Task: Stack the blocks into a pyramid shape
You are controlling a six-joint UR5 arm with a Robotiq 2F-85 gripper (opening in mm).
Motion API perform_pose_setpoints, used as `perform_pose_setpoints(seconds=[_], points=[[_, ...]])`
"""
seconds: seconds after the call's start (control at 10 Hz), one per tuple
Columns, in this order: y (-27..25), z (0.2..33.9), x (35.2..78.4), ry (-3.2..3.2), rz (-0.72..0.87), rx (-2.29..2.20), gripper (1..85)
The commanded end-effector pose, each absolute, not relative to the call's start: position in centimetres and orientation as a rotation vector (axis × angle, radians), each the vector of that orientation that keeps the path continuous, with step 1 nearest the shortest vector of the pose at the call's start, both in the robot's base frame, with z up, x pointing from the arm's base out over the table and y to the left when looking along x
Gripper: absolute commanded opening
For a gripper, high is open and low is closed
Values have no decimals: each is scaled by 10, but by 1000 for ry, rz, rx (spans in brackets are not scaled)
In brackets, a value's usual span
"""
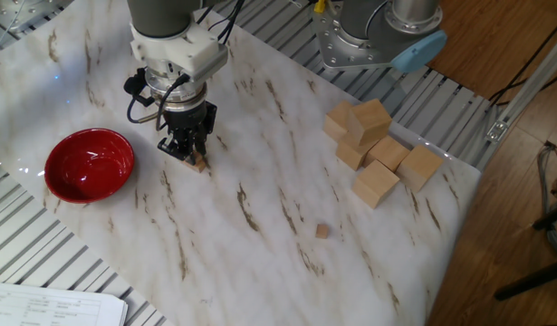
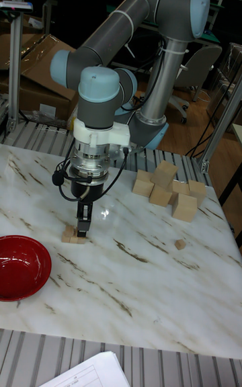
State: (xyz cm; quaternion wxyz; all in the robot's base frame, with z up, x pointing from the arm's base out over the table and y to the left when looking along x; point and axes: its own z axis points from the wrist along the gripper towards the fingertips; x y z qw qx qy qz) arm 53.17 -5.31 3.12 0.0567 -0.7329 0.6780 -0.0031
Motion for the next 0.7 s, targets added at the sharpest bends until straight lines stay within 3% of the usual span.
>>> perform_pose_setpoints(seconds=[0.0, 0.6], points=[[-52, 32, 532, 2046, 0, -2219, 450], [-68, 39, 527, 2030, -4, -2263, 467]])
